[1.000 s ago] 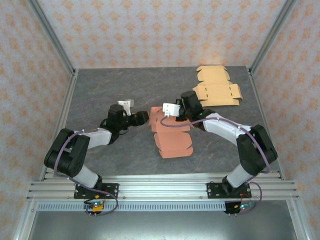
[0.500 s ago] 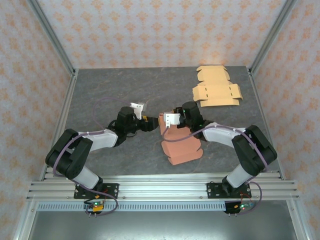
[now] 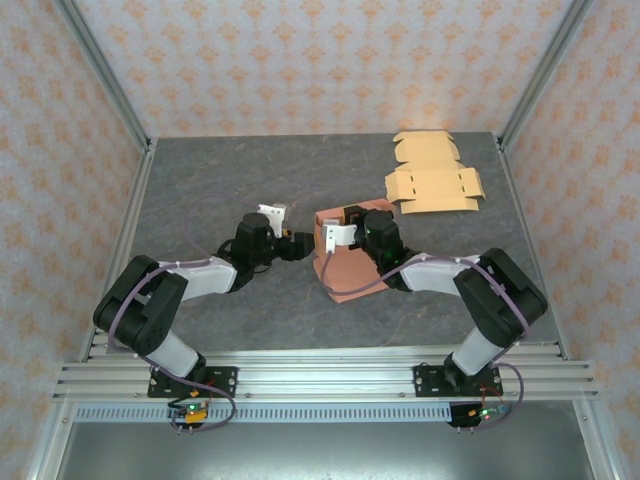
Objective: Fold the paper box
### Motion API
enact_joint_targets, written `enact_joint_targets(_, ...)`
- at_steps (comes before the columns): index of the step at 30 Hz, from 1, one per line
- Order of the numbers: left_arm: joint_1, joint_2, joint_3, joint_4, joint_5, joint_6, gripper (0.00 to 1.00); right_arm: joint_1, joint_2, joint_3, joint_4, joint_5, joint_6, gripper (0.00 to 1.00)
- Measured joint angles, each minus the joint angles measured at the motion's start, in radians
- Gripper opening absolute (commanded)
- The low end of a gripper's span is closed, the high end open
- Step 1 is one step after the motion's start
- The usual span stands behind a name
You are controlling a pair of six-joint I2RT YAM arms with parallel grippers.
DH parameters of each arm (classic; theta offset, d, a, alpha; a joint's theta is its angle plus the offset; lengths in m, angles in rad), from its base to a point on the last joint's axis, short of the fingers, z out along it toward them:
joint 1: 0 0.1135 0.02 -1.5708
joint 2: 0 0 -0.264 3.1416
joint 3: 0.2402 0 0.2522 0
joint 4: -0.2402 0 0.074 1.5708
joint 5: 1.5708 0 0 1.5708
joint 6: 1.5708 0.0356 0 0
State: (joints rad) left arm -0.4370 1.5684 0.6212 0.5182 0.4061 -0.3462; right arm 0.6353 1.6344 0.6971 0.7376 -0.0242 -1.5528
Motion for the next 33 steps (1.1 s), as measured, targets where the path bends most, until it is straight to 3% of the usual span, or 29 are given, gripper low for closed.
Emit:
enact_joint_targets(11,0.000,0.016,0.000,-0.019,-0.023,0.034,0.85,0.009,0.109,0.003,0.076,0.086,-0.035,0.01)
enact_joint_targets(17,-0.018,0.016,-0.084,0.103,-0.014,0.086,0.88,0.035,0.105,-0.012,0.098,0.108,-0.034,0.01)
enact_joint_targets(33,-0.052,0.047,-0.050,0.231,0.008,0.338,0.76,0.055,0.019,-0.076,0.121,0.119,0.013,0.01)
